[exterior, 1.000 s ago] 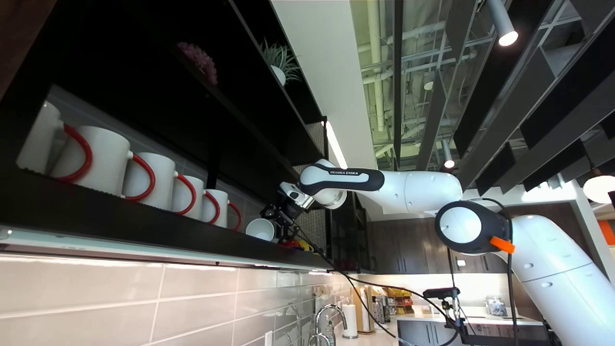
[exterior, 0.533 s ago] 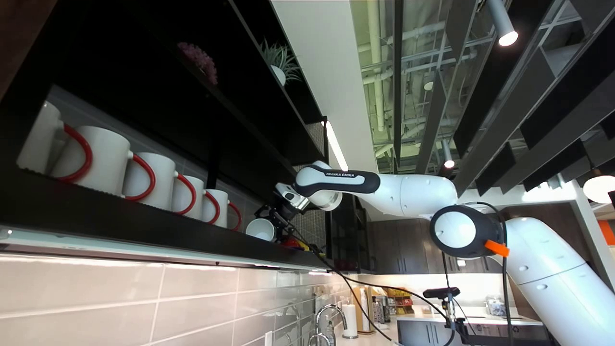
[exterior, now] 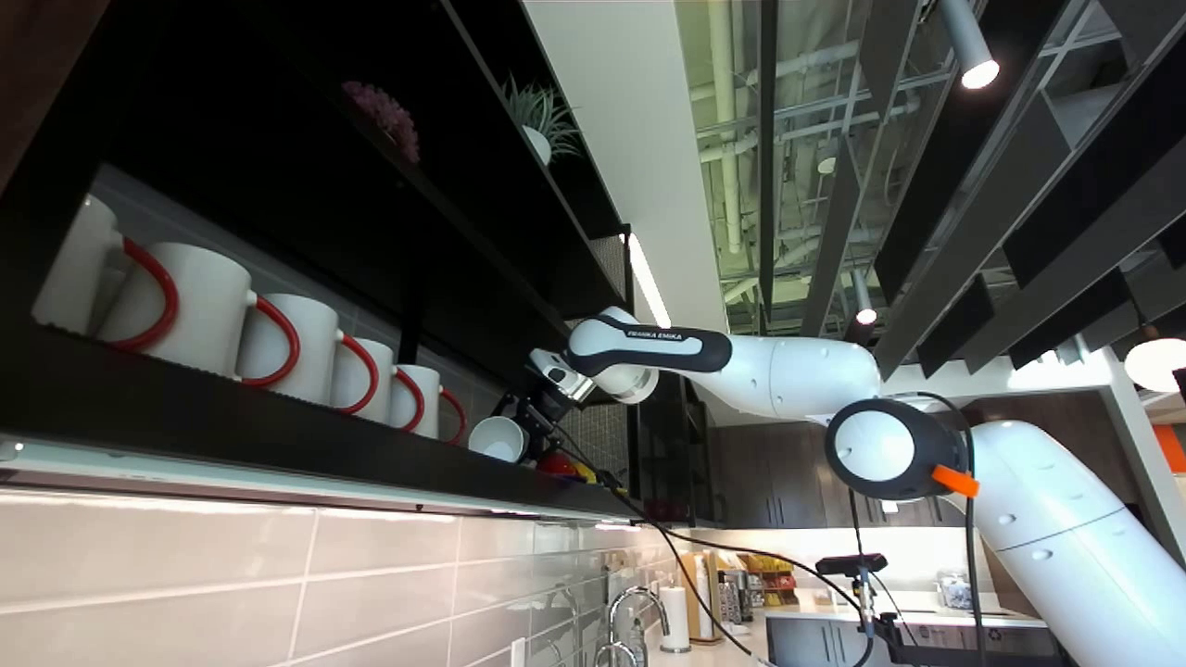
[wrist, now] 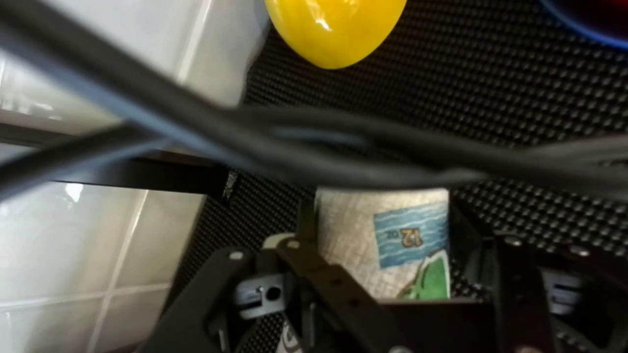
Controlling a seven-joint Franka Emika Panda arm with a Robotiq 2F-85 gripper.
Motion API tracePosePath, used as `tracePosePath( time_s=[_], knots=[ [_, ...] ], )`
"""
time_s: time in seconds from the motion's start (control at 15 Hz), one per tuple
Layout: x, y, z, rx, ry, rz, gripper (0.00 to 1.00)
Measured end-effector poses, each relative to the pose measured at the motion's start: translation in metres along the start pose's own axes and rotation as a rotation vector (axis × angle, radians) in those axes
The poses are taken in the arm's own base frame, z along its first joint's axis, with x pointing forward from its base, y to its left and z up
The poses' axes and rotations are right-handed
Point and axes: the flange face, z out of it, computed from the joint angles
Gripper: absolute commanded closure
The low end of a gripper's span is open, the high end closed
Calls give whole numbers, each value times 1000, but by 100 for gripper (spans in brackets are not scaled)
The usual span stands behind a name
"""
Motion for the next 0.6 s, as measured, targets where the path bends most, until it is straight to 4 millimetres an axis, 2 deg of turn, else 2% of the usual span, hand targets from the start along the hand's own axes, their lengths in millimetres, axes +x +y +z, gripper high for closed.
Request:
tracePosePath(
  time_s=[0.4,0.6],
  knots=[
    [7,18,-32,-22,-77,-10,58],
    [16,21,-32,13,-154,18,58]
  ],
)
